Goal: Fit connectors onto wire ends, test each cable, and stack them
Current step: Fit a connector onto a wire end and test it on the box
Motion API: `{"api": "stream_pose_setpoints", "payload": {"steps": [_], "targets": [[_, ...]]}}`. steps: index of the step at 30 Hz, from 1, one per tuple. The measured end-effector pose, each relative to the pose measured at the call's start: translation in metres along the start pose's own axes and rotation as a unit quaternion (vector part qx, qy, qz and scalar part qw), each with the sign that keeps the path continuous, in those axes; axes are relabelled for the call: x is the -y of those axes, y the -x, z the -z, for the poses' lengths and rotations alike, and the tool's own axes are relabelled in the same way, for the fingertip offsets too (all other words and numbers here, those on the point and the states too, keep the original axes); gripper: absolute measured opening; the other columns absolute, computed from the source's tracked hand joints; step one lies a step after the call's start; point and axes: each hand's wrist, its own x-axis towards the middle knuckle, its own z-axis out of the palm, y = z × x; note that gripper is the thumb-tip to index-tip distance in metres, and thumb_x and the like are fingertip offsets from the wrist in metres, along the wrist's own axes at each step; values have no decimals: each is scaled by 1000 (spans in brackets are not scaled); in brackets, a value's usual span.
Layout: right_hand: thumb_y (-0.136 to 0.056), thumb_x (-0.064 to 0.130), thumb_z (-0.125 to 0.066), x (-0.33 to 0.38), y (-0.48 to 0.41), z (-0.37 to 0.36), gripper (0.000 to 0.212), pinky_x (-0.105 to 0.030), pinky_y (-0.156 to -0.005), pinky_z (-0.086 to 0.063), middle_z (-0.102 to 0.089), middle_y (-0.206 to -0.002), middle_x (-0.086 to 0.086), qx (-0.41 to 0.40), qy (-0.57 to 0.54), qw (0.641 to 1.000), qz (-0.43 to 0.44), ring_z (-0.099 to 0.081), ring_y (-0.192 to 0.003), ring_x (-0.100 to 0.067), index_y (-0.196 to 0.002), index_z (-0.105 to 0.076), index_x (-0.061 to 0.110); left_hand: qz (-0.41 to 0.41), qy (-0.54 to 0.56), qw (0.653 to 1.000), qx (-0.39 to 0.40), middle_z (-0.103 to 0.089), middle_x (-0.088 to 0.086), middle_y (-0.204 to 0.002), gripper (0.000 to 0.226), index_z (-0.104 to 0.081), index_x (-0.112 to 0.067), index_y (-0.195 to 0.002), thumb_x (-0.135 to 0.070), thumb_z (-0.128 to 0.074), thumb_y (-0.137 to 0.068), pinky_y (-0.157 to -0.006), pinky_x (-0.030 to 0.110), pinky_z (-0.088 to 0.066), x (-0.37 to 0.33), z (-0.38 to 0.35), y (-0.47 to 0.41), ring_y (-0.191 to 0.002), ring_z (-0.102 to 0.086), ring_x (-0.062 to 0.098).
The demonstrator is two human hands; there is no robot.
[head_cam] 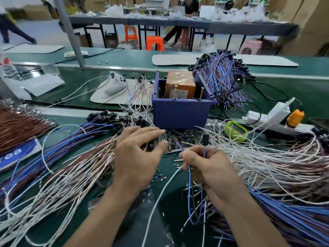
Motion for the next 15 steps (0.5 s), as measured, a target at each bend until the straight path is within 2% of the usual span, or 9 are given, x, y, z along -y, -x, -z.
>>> {"api": "stream_pose_setpoints", "payload": {"steps": [3, 4, 6, 8, 10, 11, 13, 15], "targets": [[-89, 0, -70, 0, 1, 3, 21, -11, -37, -30, -58, -57, -8, 18, -3, 1000, 8, -42, -36, -2, -70, -69, 8, 33, 109, 992, 47, -71, -29, -97, 23, -80, -49, -95, -41, -80, -73, -87, 7, -43, -7, -4, 5, -100, -65, -3], [-89, 0, -70, -1, 1, 4, 25, -12, -38, -30, -58, -58, -8, 26, 4, 1000, 11, -42, -37, -3, -67, -69, 11, 60, 153, 984, 66, -74, -24, -95, 21, -81, -48, -91, -39, -81, -73, -82, 9, -46, -7, -4, 6, -95, -68, -2], [-89, 3, -71, -4, 1, 5, 27, -15, -43, -32, -59, -61, -9, 46, 27, 998, 15, -43, -42, -6, -64, -70, 15, 125, 247, 957, 91, -78, -12, -85, 17, -82, -39, -84, -26, -86, -75, -75, 17, -54, -11, -5, 6, -82, -72, 2], [-89, 6, -73, -6, 0, 5, 25, -21, -50, -38, -62, -64, -10, 61, 41, 997, 14, -49, -49, -12, -66, -72, 16, 175, 308, 930, 96, -78, -3, -77, 21, -83, -31, -76, -10, -85, -78, -68, 18, -54, -14, -6, 5, -71, -71, 6], [-88, 9, -75, -7, -2, 5, 22, -24, -53, -44, -64, -66, -9, 72, 38, 997, 11, -54, -53, -14, -67, -72, 17, 223, 354, 903, 94, -78, 1, -75, 17, -83, -25, -73, -8, -84, -76, -70, 23, -56, -14, -8, 4, -69, -70, 10], [-85, 13, -77, -7, -3, 5, 19, -24, -52, -43, -65, -66, -9, 80, 37, 996, 10, -53, -53, -13, -68, -73, 18, 248, 386, 884, 90, -77, 4, -76, 9, -82, -23, -73, -15, -86, -71, -74, 32, -58, -14, -8, 3, -70, -69, 15], [-79, 22, -77, -7, -3, 4, 10, -22, -49, -41, -66, -66, -8, 99, 42, 994, 10, -49, -51, -11, -71, -75, 19, 284, 444, 847, 67, -76, 9, -78, 23, -82, -19, -74, -32, -87, -55, -85, 48, -55, -13, -7, 1, -73, -66, 24], [-78, 26, -76, -9, -4, 2, 9, -26, -50, -46, -66, -66, -8, 103, 44, 994, 18, -50, -53, -14, -74, -76, 17, 288, 452, 843, 54, -76, 11, -80, 30, -82, -18, -74, -36, -85, -51, -85, 47, -55, -10, -6, -2, -74, -67, 25]]}}
